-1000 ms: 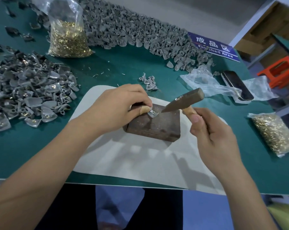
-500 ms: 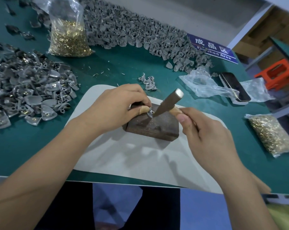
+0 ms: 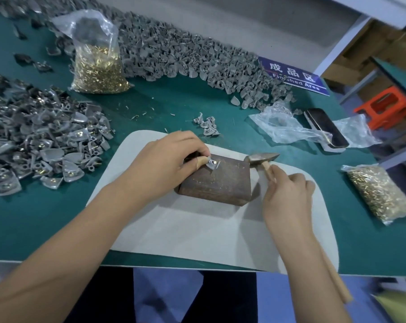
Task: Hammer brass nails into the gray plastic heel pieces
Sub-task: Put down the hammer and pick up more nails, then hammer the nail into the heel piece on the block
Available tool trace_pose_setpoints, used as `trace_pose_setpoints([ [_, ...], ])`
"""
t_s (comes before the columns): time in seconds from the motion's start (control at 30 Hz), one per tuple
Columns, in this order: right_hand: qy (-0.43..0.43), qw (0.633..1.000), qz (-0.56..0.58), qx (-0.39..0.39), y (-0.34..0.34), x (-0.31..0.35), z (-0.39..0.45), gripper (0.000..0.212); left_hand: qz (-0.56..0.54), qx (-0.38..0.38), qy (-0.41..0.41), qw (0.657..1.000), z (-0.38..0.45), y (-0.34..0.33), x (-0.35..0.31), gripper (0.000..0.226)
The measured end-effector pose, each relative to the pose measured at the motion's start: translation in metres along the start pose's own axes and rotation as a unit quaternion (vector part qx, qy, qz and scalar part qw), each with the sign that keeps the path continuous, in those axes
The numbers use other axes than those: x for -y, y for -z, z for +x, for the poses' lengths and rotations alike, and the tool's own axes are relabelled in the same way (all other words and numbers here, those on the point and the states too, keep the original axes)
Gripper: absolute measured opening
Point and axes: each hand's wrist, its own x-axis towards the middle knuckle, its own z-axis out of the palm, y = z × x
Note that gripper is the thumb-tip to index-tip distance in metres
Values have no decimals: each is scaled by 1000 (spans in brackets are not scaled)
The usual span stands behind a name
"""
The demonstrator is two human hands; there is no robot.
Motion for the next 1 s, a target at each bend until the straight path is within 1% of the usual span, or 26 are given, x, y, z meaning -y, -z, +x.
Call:
trace_pose_setpoints([
  [0.03,8,999,-24,-37,1,2,1,35,2,-2,5,1000,0,0,0,9],
  [0.07,22,996,-12,-81,3,7,3,29,4,-7,8,1000,0,0,0,9],
  [0.1,52,991,35,-117,6,12,5,25,5,-13,9,1000,0,0,0,9],
  [0.13,100,981,103,-132,9,19,7,21,6,-18,7,1000,0,0,0,9],
  [0.17,152,966,172,-115,10,27,9,19,8,-24,6,1000,-1,-1,0,8],
  [0.2,200,951,221,-77,9,37,10,18,9,-29,3,1000,-1,-1,1,8],
  [0.27,261,933,247,-14,5,54,9,18,9,-35,0,999,-1,-2,1,7],
  [0.3,271,930,248,-2,2,60,10,18,8,-38,-3,999,-2,-2,1,7],
  [0.4,282,928,243,2,-4,65,12,10,7,-44,-11,999,-2,-1,2,6],
  [0.53,292,929,226,7,-5,65,15,11,14,-48,-20,999,-2,-1,3,7],
  [0.6,270,933,238,-15,-8,64,15,10,18,-48,-24,998,-3,-2,2,7],
  [0.63,249,928,275,-28,-10,64,14,10,18,-51,-23,998,-3,-2,3,7],
  [0.7,201,900,384,-39,-12,67,10,11,13,-61,-17,998,-4,-4,3,7],
  [0.77,181,867,462,-42,-14,70,7,12,-5,-73,-7,997,-5,-5,2,8],
  [0.87,171,847,501,-47,-17,66,6,16,-48,-84,26,995,-7,-8,-1,9],
  [0.93,150,832,532,-37,-17,62,8,17,-70,-96,48,992,-7,-10,-3,12],
  [1.0,137,827,545,-23,-17,60,11,16,-77,-109,59,989,-7,-13,-5,12],
])
